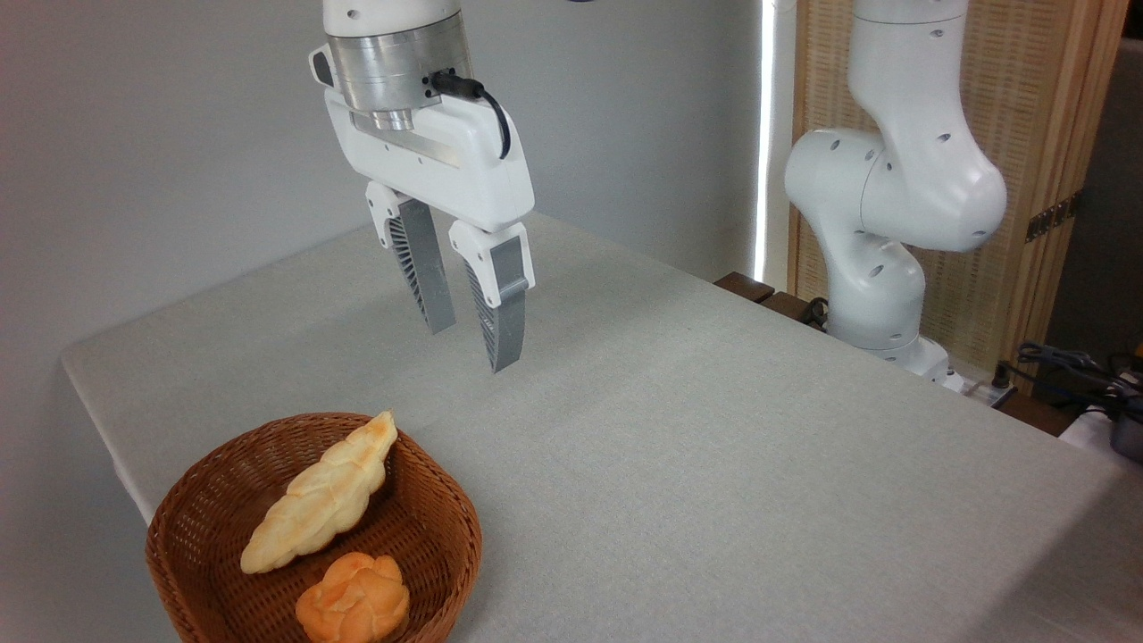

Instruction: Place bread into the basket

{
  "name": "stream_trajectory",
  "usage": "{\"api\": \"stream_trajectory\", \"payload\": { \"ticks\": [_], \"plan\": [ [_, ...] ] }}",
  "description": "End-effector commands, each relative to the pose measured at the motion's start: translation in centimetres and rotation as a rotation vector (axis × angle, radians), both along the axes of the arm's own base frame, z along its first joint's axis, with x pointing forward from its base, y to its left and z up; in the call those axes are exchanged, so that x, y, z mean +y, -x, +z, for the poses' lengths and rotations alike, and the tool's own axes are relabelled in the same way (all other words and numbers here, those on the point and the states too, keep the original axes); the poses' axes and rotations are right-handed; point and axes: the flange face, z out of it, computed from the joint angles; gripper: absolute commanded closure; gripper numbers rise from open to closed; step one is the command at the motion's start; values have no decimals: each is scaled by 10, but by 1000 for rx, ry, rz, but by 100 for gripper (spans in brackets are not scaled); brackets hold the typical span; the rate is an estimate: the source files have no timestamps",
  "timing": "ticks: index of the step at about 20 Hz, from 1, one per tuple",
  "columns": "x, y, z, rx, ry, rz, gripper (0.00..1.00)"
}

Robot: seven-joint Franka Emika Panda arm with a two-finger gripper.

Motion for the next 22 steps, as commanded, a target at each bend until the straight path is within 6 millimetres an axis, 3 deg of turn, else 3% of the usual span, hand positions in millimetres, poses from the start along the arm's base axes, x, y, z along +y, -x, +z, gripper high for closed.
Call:
{"api": "stream_trajectory", "payload": {
  "ticks": [1,3,6,9,22],
  "plan": [
    [-3,5,2,14,11,5,0],
    [-15,6,3,13,11,-12,0],
    [-13,4,16,-15,13,-10,0],
    [6,1,31,-47,17,18,0],
    [3,-2,28,-42,20,39,0]
  ]
}}
